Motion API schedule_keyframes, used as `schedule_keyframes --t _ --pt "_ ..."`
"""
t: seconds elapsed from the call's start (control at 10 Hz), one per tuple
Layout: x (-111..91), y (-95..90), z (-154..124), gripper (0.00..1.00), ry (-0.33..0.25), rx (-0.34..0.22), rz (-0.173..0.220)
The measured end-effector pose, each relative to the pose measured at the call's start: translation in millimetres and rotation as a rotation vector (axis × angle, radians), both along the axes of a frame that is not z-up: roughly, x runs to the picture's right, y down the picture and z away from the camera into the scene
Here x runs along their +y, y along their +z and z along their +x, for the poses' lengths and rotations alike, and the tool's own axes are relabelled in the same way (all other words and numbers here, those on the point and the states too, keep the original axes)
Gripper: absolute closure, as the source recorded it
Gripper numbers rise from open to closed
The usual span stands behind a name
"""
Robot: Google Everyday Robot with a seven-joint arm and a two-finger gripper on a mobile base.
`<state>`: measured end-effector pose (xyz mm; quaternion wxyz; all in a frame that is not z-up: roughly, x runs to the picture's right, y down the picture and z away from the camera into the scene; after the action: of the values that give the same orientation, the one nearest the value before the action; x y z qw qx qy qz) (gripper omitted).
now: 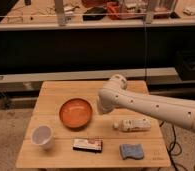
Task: Push the ceramic bowl across the table
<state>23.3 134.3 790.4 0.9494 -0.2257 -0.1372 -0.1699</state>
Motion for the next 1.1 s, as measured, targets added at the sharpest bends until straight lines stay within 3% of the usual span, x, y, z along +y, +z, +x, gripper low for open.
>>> schedule_keyframes --t 1.1 --pt "12.9 40.0 -33.2 0.99 0.003 -0.048 -0.020"
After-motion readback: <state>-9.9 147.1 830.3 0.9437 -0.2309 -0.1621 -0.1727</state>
